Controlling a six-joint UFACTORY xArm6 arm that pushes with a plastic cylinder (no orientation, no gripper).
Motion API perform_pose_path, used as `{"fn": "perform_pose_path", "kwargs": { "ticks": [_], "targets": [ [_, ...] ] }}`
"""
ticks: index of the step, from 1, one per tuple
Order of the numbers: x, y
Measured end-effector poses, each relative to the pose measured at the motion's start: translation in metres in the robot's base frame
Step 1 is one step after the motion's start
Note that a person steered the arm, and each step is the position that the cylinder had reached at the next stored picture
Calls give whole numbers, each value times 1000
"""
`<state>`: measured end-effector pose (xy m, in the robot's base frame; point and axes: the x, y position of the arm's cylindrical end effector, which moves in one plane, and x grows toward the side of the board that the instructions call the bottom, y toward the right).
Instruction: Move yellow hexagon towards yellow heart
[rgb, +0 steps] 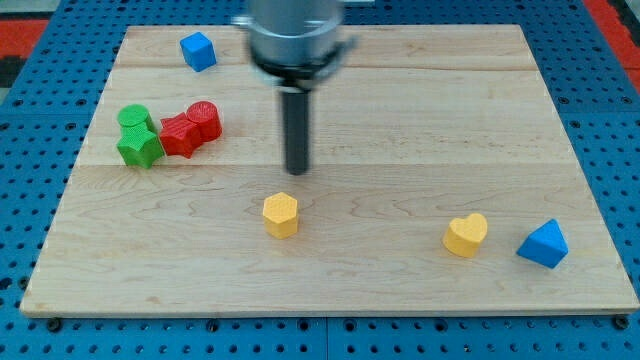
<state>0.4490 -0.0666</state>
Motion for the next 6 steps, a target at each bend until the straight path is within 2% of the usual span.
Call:
{"fn": "perform_pose_path", "kwargs": {
  "ticks": [1,2,4,6],
  "targets": [
    [33,-58],
    [70,-26],
    [74,149],
    [33,166]
  ]
}}
